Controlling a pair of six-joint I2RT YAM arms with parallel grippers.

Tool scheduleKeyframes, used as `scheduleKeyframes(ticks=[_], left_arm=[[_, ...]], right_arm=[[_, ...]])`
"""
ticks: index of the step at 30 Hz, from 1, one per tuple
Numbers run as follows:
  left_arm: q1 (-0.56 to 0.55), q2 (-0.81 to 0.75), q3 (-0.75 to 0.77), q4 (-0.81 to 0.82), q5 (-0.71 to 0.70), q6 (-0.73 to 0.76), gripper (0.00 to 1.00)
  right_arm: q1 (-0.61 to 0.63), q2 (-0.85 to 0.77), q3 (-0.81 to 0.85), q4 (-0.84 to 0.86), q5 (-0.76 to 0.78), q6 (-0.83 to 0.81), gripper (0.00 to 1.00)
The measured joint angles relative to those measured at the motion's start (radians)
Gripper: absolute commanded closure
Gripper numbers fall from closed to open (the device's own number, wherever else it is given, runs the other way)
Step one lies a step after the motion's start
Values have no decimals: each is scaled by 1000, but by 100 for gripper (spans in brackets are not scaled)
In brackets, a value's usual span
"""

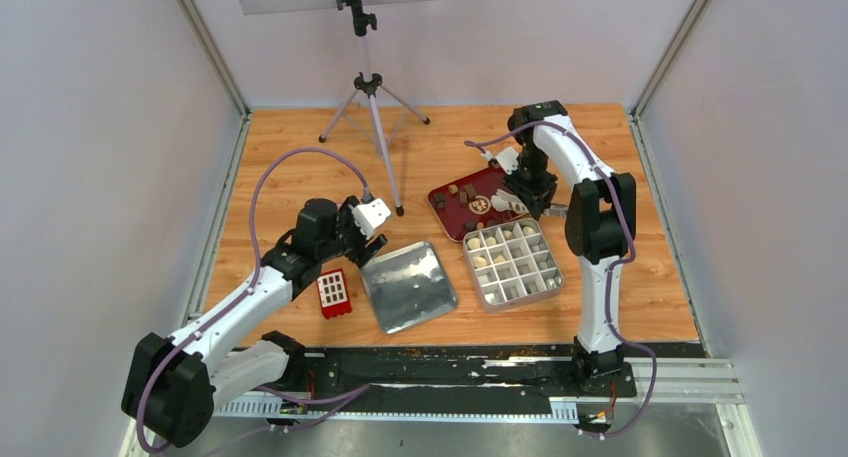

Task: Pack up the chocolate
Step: Pick up the fake chocolate from the plate, then place the fake chocolate in the packing box.

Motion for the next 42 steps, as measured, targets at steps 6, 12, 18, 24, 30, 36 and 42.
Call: scheduleKeyframes(ticks=[6, 12, 18, 24, 30, 36, 42], left_arm=[[0, 0, 0, 1, 1, -4, 22], [0, 0, -4, 13, 2, -9, 22], [0, 9, -4, 23, 3, -18, 22], [0, 27, -4, 23, 4, -23, 22], [0, 29, -4, 23, 5, -23, 22], [0, 29, -4, 22, 7, -23, 22], [0, 29, -4, 22, 7, -23, 22]], right_arm=[[0, -10, 3, 0, 0, 1, 82], [0, -150, -70, 17, -6, -3, 81], [0, -442, -315, -6, -27, -15, 80], [0, -527, -459, -18, -29, -27, 78], [0, -527, -502, -14, -35, -37, 69], [2, -530, -513, -11, -37, -48, 68], [7, -566, -545, -8, -38, -51, 70]])
